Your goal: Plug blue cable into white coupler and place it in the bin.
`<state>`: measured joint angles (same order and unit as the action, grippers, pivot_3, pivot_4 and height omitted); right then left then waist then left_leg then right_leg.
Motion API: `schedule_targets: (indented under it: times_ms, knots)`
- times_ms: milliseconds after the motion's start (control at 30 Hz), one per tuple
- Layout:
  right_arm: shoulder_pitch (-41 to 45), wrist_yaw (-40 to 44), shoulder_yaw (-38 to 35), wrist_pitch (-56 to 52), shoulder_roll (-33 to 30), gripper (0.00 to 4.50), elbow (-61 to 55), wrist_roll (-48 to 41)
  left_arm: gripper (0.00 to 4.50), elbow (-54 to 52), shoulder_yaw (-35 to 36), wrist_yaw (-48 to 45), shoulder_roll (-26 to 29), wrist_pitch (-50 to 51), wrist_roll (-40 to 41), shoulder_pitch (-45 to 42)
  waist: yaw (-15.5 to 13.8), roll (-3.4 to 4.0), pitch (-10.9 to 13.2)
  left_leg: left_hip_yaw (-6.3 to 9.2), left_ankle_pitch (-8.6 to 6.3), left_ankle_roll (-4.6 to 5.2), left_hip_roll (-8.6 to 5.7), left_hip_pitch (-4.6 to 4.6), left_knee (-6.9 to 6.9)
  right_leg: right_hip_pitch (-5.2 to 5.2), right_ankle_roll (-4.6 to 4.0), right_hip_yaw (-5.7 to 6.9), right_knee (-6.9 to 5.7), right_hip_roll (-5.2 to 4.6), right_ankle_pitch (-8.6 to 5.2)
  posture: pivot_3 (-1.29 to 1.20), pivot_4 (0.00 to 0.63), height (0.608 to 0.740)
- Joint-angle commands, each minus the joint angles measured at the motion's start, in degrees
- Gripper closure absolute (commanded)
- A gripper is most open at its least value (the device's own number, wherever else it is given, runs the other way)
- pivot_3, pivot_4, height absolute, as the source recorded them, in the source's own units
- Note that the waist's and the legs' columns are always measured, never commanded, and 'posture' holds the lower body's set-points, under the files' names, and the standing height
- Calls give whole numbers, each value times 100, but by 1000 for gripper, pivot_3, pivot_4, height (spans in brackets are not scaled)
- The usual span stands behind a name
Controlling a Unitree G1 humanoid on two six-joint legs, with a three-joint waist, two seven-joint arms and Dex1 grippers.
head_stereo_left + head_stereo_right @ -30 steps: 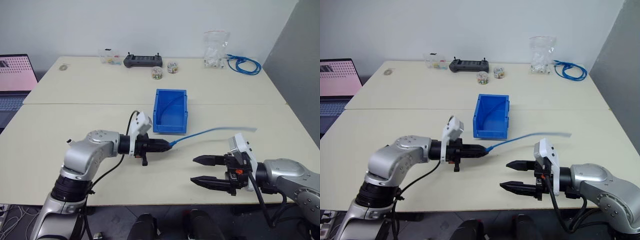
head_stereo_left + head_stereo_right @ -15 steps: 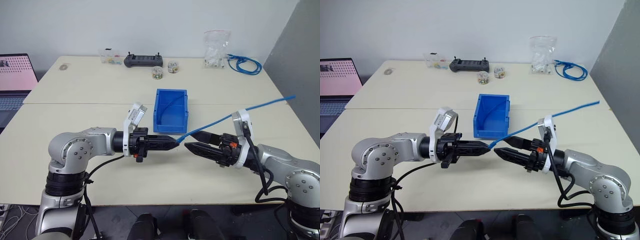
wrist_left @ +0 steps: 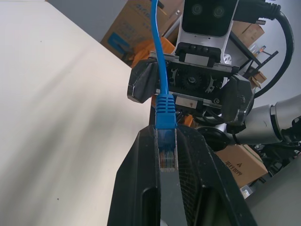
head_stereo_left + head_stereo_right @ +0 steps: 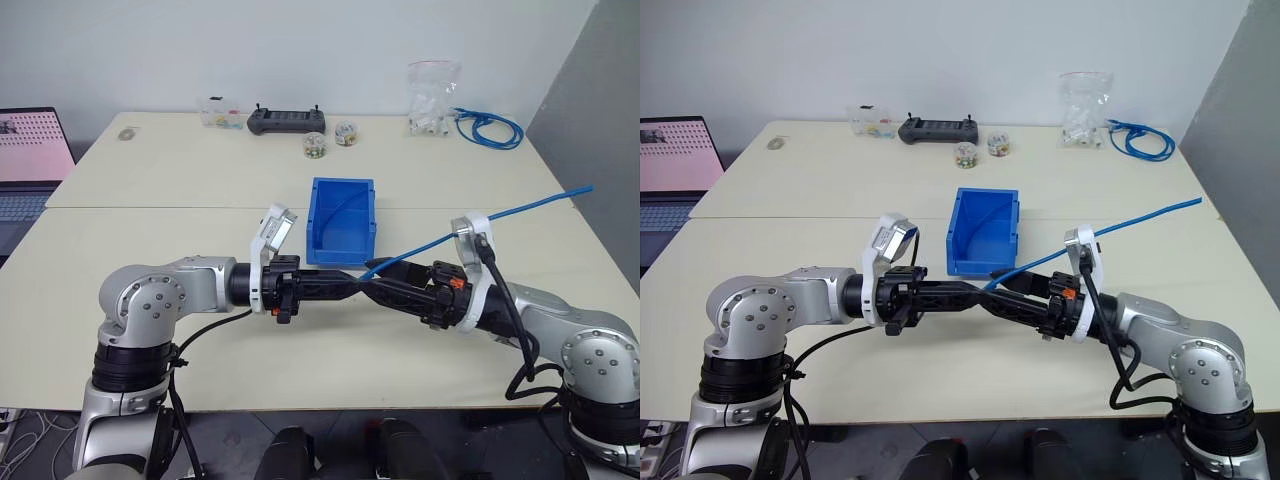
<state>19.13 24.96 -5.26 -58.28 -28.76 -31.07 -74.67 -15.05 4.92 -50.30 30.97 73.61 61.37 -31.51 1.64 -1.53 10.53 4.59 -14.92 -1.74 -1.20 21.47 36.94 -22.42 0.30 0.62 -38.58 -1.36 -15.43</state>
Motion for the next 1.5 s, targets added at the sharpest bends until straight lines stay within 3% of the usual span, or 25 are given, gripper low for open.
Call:
schedule_targets:
  times_ms: [33,400,667,733,1033,1300,1500]
  knots:
    - [163,42,41,38,-37,1811,-8,-224,4279,-156,56,33,5,-86,175,16,1,0,0,0,0,0,0,0,0,0,0,0,0,0,0,0,150,740]
    - [227,140,123,11,-146,4386,75,-330,4279,-171,25,92,-3,-237,206,25,-2,0,0,0,0,0,0,10,0,-9,0,0,2,0,0,0,150,740]
    - [238,136,133,22,-159,4481,101,-384,4279,-70,-47,-12,-48,-613,44,2,-4,0,0,-2,1,0,0,41,1,-44,1,-2,-2,0,1,0,150,740]
    - [229,132,134,29,-166,4482,97,-383,3577,-41,-69,-51,-38,-646,35,6,-4,0,0,-5,1,0,0,44,1,-50,1,-5,-4,0,2,0,150,740]
    - [131,231,105,164,-197,4490,175,-137,1909,-51,-28,-205,116,-656,101,81,-2,1,0,-12,1,0,0,55,1,-69,1,-11,-15,0,2,0,150,740]
    - [190,561,117,396,-283,4494,582,511,158,-389,407,-331,770,-412,559,535,0,3,2,-14,1,0,1,55,1,-74,1,-13,-20,1,1,0,150,740]
    - [361,820,189,704,-258,4495,938,1165,0,-954,715,41,1133,-540,563,1430,-1,5,3,-17,1,0,2,55,0,-75,1,-18,-18,0,1,0,150,740]
